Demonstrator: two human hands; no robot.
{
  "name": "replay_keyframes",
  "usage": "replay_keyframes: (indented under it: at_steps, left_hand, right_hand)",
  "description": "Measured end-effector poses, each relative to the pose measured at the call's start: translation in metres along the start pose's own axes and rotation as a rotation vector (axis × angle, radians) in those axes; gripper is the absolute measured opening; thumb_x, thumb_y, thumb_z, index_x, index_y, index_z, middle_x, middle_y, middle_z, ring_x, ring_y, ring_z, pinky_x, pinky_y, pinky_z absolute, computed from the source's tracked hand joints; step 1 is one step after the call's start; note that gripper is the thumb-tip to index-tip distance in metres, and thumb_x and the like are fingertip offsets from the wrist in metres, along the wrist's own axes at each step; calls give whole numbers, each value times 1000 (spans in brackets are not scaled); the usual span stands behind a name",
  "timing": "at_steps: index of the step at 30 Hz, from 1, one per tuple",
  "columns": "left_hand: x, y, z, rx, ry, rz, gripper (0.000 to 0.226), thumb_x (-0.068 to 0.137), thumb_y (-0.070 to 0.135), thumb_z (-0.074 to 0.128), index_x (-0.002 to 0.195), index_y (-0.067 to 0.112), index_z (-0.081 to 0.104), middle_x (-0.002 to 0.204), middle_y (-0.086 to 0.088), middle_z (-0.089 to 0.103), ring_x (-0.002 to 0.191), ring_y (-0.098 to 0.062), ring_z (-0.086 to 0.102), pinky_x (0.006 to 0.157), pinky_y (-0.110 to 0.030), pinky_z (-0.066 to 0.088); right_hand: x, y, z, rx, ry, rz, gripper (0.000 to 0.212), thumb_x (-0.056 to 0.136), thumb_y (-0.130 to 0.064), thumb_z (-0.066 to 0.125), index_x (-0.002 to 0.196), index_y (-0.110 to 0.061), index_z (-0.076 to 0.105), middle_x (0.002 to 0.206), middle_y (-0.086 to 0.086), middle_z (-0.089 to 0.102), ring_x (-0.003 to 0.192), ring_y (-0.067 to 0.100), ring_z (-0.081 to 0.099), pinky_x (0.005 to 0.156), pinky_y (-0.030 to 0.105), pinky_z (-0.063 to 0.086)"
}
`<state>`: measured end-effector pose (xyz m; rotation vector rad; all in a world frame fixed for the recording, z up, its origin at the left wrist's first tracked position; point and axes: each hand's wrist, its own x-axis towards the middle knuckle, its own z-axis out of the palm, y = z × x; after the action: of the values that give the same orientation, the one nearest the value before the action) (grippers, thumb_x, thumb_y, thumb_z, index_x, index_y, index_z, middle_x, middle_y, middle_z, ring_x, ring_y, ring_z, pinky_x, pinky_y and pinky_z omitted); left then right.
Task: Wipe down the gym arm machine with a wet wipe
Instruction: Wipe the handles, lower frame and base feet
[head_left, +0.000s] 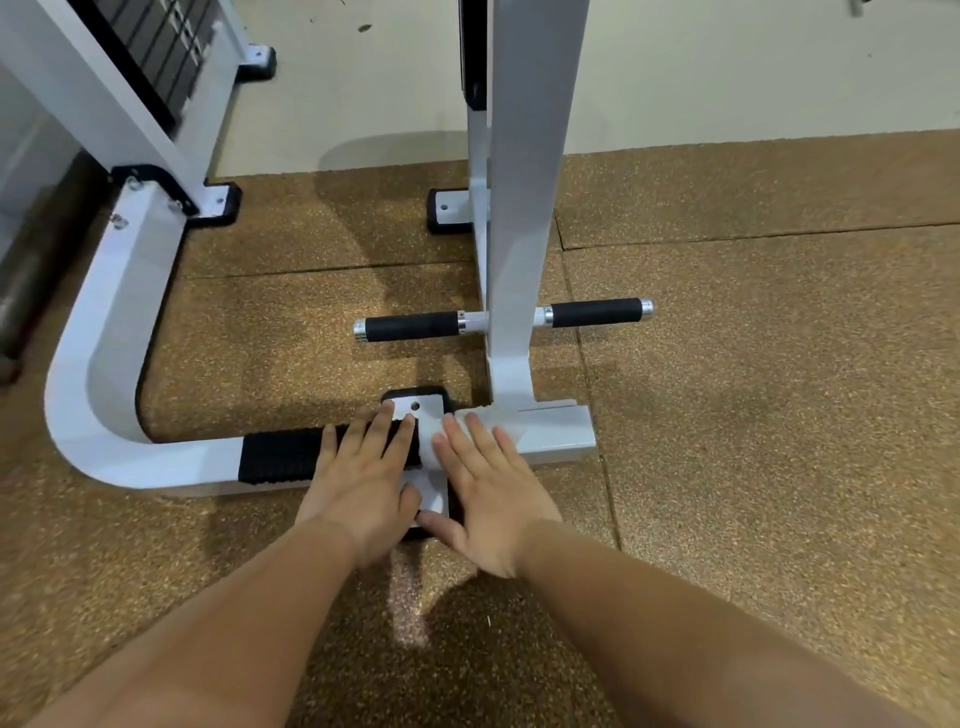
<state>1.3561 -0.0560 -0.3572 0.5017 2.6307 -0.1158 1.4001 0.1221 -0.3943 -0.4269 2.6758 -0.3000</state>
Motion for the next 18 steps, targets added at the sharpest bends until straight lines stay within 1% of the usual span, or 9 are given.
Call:
replay_keyframes:
  at_steps: [1, 3, 5, 7, 9, 11, 14, 16, 18]
  left_hand:
    - [-1, -2, 0, -2, -11, 3, 74, 101, 44, 30, 161, 24, -8, 169, -4, -12, 155, -26, -14, 125, -53, -4]
    - [-3, -4, 0, -31, -28, 9, 74, 101, 43, 30, 161, 25, -10, 169, -4, -14, 155, -25, -16, 125, -51, -3]
    - [-4, -6, 0, -72, -47, 10, 76, 101, 41, 33, 160, 26, -12, 168, -2, -18, 154, -23, -20, 126, -50, -3]
    - [-3, -6, 0, -77, -74, 9, 81, 100, 40, 38, 160, 27, -15, 167, -1, -23, 153, -23, -23, 126, -50, -3]
    - [-1, -6, 0, -70, -99, 0, 86, 99, 37, 44, 158, 28, -19, 166, -1, -27, 152, -24, -25, 126, -51, -4]
    - [0, -5, -1, -68, -113, -5, 89, 99, 35, 46, 158, 28, -20, 165, -1, -29, 152, -24, -26, 125, -51, -4]
    - [0, -3, -2, -61, -115, -10, 90, 99, 35, 49, 159, 28, -18, 165, 0, -28, 153, -25, -23, 126, -52, -2]
    - [1, -3, -4, -63, -120, -15, 89, 99, 37, 49, 159, 27, -16, 166, -1, -26, 153, -25, -22, 126, -52, 0]
    - [0, -1, -7, -50, -124, -19, 88, 99, 38, 48, 159, 27, -15, 167, -2, -24, 154, -26, -20, 125, -54, -1]
  right_hand:
    - [-5, 8, 0, -37, 11, 44, 89, 97, -77, 2, 159, -20, -24, 165, 7, -33, 148, 26, -38, 126, 51, -12]
    - [-19, 29, -2, -71, 37, 225, 94, 91, -82, -10, 155, -17, -33, 162, 13, -38, 147, 34, -39, 125, 54, -13]
    - [-32, 47, -1, -65, 50, 417, 100, 87, -84, -13, 154, -13, -32, 160, 18, -39, 147, 39, -37, 126, 56, -9]
    - [-37, 51, -1, -45, 51, 492, 105, 86, -86, -11, 156, -10, -28, 160, 21, -36, 147, 41, -36, 126, 56, -8]
    - [-31, 39, -3, -46, 37, 424, 106, 84, -88, -12, 153, -10, -33, 158, 20, -41, 145, 40, -40, 125, 56, -13]
    - [-19, 17, -3, -78, 3, 235, 105, 85, -89, -9, 152, -13, -36, 157, 17, -43, 144, 38, -42, 123, 56, -16]
    - [-3, -3, 0, -104, -42, -2, 102, 92, -84, 13, 158, -16, -26, 163, 9, -37, 147, 31, -40, 126, 53, -12]
    - [-3, 6, 1, -108, -39, -56, 97, 96, -79, 20, 159, -20, -24, 164, 3, -35, 148, 25, -40, 126, 50, -11]
    - [-15, 27, 3, -142, -37, -48, 93, 97, -79, 15, 158, -23, -27, 163, 3, -37, 146, 25, -42, 126, 51, -10]
